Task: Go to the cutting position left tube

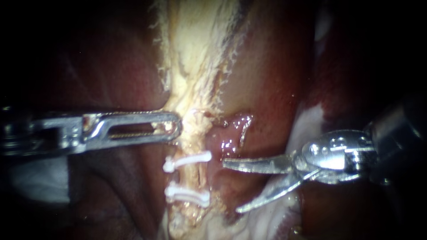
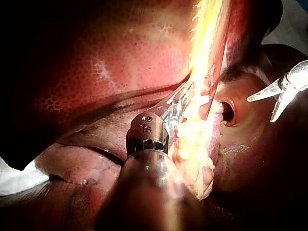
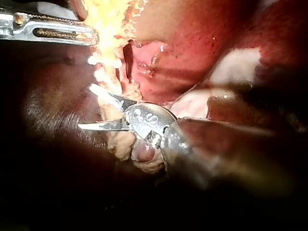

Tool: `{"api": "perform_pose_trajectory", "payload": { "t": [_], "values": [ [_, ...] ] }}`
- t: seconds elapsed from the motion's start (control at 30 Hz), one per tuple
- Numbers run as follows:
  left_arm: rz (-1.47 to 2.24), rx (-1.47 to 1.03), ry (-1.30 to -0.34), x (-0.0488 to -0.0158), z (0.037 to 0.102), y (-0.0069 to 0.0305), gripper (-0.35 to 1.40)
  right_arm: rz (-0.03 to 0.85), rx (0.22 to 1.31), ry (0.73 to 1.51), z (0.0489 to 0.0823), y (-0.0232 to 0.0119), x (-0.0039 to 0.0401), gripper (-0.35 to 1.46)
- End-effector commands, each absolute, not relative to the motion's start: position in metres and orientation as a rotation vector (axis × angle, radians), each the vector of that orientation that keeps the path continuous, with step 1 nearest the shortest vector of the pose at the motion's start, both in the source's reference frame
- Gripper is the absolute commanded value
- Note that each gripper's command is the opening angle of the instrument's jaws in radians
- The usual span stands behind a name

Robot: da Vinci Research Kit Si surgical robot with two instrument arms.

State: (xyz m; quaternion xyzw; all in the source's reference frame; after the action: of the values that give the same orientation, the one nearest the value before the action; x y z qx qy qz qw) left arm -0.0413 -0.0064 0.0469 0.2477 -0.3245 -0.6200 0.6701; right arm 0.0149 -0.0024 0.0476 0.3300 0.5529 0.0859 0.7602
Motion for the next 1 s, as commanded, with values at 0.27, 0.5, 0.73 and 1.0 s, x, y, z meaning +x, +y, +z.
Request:
{"api": "perform_pose_trajectory", "payload": {
  "t": [0.27,0.5,0.73,1.0],
  "values": [
    [-1.393,0.563,-0.731,-0.0404,0.0466,-0.0063,-0.23,0.188,0.717,1.204,0.0477,-0.0024,0.0151,1.38],
    [-1.397,0.567,-0.728,-0.0384,0.0458,-0.0058,-0.23,0.183,0.716,1.205,0.0488,-0.0031,0.0162,1.38],
    [-1.407,0.556,-0.726,-0.0368,0.045,-0.0058,-0.23,0.164,0.713,1.202,0.0514,-0.0042,0.0182,1.38],
    [-1.412,0.551,-0.727,-0.0359,0.0438,-0.0057,-0.23,0.176,0.743,1.165,0.0542,-0.0053,0.0205,1.38]
  ]
}}
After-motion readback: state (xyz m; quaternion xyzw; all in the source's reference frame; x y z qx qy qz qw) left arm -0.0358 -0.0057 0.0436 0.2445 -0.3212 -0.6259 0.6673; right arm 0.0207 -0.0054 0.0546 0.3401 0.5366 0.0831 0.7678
